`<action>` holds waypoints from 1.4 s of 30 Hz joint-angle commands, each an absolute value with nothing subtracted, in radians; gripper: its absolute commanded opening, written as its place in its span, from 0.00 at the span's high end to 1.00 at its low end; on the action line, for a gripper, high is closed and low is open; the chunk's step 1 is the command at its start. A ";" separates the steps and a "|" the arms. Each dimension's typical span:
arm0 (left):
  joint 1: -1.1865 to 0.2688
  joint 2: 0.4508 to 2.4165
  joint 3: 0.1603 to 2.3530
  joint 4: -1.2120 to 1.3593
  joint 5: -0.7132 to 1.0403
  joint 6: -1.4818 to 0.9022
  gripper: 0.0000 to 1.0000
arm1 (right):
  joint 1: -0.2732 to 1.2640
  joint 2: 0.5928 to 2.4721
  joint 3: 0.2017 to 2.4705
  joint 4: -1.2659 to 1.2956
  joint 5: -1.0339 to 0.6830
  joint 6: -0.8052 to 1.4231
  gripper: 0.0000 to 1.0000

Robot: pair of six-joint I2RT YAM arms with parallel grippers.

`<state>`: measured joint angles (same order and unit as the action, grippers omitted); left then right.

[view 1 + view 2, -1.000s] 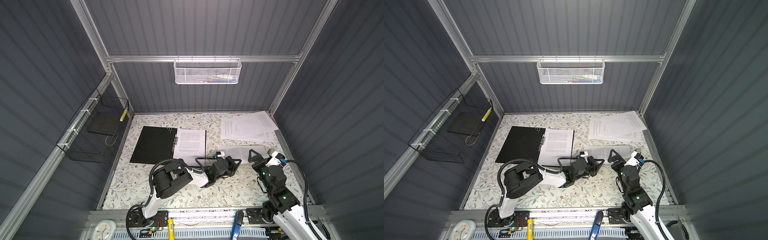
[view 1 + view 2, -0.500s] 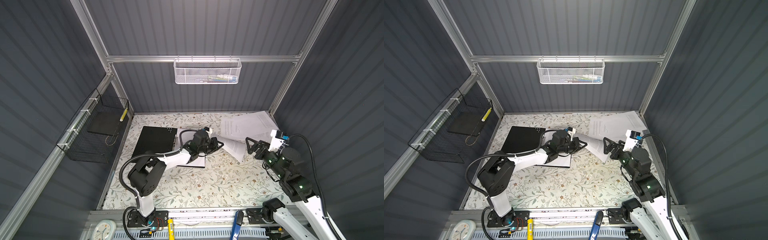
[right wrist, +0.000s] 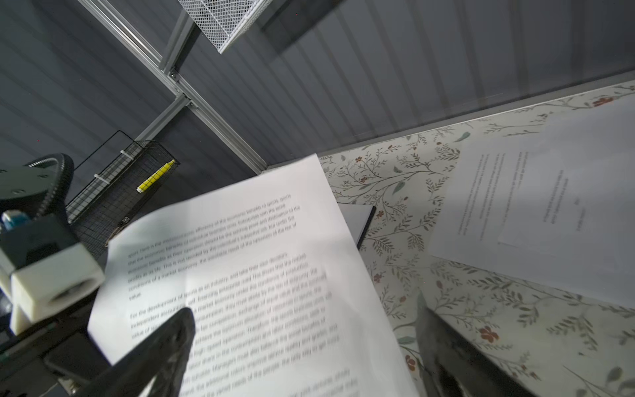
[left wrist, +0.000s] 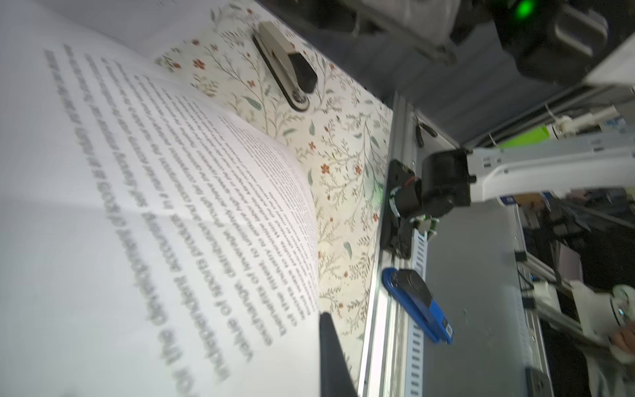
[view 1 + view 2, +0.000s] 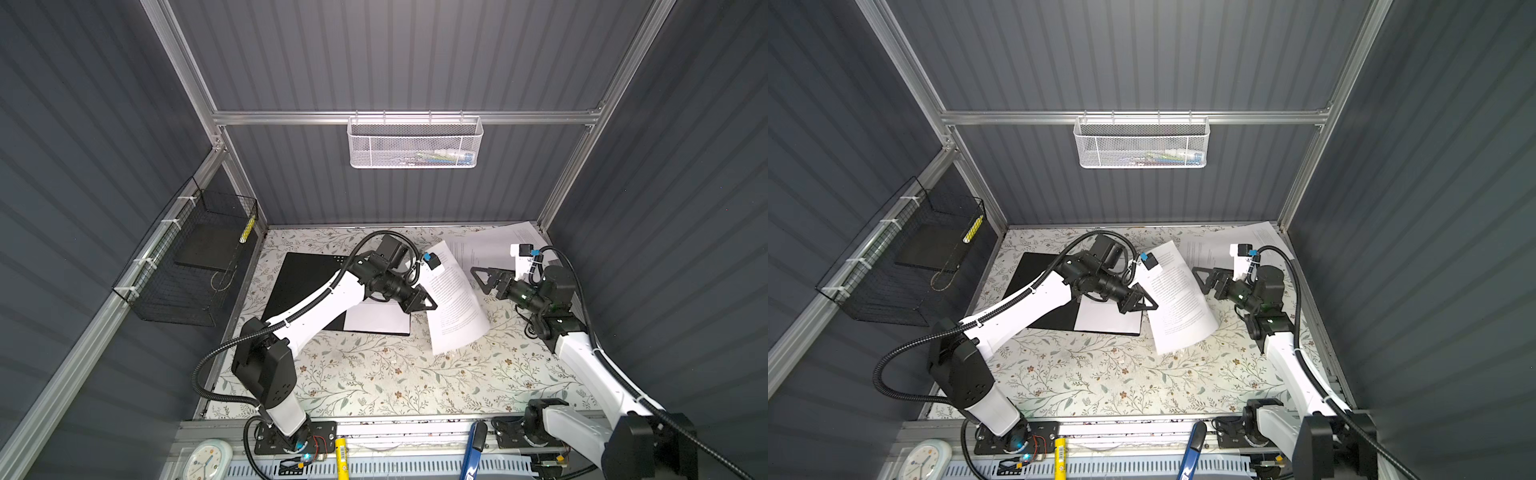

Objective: Put the files into the folder
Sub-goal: 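Carry the held sheet with both grippers over the black folder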

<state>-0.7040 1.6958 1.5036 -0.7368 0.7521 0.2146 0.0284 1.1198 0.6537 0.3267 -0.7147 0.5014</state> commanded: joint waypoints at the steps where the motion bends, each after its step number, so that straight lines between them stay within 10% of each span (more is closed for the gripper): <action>1: -0.641 1.773 1.538 -0.907 0.787 0.359 1.00 | 0.022 1.216 0.687 0.392 -0.807 0.516 0.01; 4: -0.628 1.850 1.557 -0.934 0.451 0.252 1.00 | 0.020 1.284 0.648 0.469 -0.790 0.552 0.01; 16: -0.664 1.877 1.502 -0.832 0.054 0.235 1.00 | 0.112 1.527 0.516 0.877 -0.773 0.675 0.01; 42: -0.663 1.442 0.921 -0.234 0.150 0.596 1.00 | 0.227 1.793 0.516 1.316 -0.866 0.528 0.01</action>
<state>-0.6632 1.4677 0.9424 -0.2905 0.0982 0.5373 0.2199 1.7992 0.5026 1.2762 -0.8398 0.5892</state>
